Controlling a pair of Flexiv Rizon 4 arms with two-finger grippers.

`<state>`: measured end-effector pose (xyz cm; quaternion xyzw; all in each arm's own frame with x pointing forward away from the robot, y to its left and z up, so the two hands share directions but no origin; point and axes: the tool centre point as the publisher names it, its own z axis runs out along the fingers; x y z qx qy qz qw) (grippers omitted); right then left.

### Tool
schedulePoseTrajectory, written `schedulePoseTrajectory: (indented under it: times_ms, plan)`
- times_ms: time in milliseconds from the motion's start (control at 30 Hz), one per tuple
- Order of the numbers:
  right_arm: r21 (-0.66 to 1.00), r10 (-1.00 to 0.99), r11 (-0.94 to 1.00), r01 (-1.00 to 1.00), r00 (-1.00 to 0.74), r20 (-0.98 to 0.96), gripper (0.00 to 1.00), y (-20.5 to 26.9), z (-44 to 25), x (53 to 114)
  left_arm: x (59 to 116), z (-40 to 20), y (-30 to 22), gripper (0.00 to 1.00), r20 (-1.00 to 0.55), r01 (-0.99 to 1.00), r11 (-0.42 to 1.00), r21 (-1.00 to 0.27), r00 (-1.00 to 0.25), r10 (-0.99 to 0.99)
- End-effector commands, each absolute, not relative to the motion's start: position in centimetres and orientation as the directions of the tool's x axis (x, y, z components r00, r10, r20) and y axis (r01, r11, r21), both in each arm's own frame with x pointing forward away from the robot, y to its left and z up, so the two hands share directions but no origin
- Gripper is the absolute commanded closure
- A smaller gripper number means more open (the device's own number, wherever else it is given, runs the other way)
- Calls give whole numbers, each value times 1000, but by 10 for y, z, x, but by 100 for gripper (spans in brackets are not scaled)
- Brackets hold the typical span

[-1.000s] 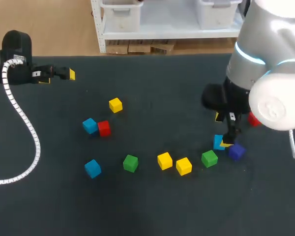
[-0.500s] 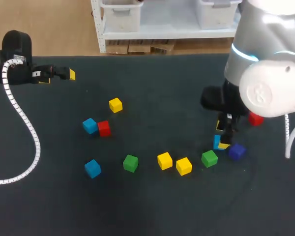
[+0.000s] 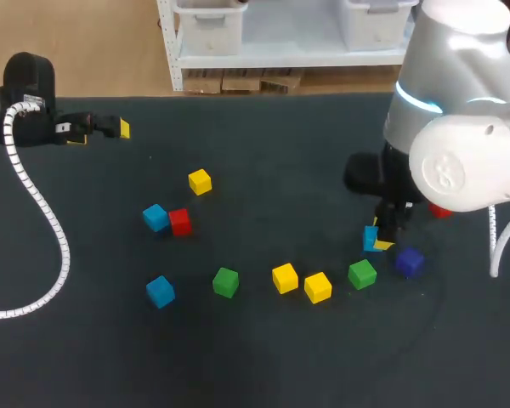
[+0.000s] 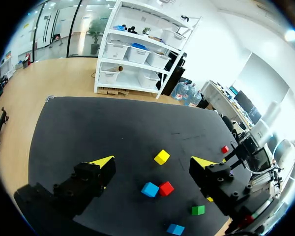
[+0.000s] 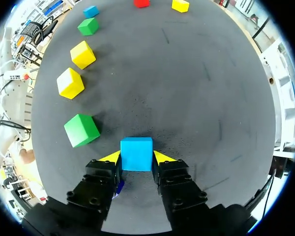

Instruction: Place the blue cubes, place green cubes on the blue cubes, place the yellow cubes on the green cubes, then place the red cubes on the yellow cubes, and place purple cube on the red cubes.

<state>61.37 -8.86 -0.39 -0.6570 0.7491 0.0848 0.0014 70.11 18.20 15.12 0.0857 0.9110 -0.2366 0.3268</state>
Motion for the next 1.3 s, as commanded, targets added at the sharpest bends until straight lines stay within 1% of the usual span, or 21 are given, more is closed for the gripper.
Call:
schedulePoseTrajectory:
  times_ms: [33,167,300,500,933,1300]
  plan:
    - [108,-985,105,-989,-118,-127,100,-89,5,615,701,150,184,0,-641,319,868,-381,-768,1]
    - [83,-985,81,-993,-92,-144,100,-79,15,633,701,150,184,0,-641,319,868,-381,-768,1]
    - [48,-991,-31,-998,25,-130,100,-66,18,645,701,150,184,0,-641,319,868,-381,-768,1]
    - [73,-990,-96,-993,88,-110,100,-43,17,670,701,150,184,0,-641,319,868,-381,-768,1]
    - [106,-992,-85,-991,74,-103,100,-21,16,715,701,150,184,0,-641,319,868,-381,-768,1]
    - [130,-994,-44,-991,31,-104,100,-26,1,717,701,150,184,0,-641,319,868,-381,-768,1]
